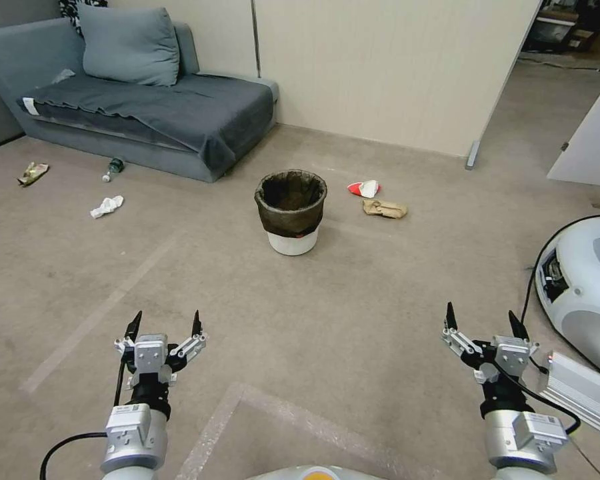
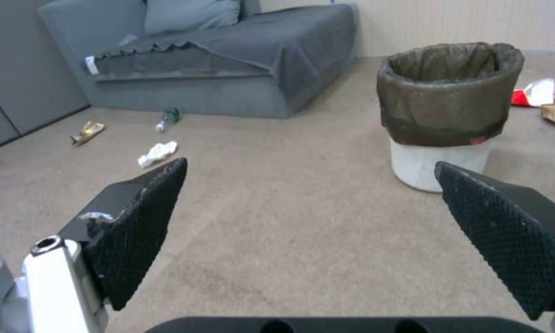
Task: Pick up the trash bin, then pick up the garbage from the floor and place it into the trash bin.
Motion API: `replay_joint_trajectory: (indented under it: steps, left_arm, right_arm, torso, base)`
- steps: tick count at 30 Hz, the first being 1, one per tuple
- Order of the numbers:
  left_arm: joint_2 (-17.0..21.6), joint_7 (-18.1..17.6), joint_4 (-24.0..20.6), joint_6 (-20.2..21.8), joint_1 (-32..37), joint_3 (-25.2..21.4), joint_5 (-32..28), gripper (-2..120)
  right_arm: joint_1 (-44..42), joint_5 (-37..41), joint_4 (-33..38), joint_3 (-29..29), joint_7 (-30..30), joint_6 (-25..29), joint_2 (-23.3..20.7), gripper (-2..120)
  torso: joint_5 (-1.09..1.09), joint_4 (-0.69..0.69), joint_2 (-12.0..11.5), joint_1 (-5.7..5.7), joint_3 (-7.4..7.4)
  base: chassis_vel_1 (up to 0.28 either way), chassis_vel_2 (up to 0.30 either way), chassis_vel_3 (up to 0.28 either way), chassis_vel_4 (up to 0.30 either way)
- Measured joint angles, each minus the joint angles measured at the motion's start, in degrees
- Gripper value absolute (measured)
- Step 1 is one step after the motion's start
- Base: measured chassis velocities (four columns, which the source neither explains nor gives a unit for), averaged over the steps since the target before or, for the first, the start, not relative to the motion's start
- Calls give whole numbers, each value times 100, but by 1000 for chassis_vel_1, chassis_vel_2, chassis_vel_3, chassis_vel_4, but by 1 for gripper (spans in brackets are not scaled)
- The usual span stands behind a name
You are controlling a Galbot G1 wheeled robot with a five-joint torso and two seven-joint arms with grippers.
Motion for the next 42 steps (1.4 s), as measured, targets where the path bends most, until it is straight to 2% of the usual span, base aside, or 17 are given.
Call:
replay_joint_trajectory:
  steps: [21, 42]
  left_arm:
    - [0, 33, 124, -42, -27, -19, 4, 100]
    - [-7, 43, 158, -83, -33, -30, 3, 100]
  right_arm:
    - [17, -46, -58, 10, 59, 27, 0, 100]
    - [15, -81, -90, 8, 75, 105, 0, 100]
  torso:
    - [0, 0, 0, 0, 0]
    - [-1, 0, 0, 1, 0]
  base:
    - [-96, 92, 87, -89]
    - [-139, 142, 145, -140]
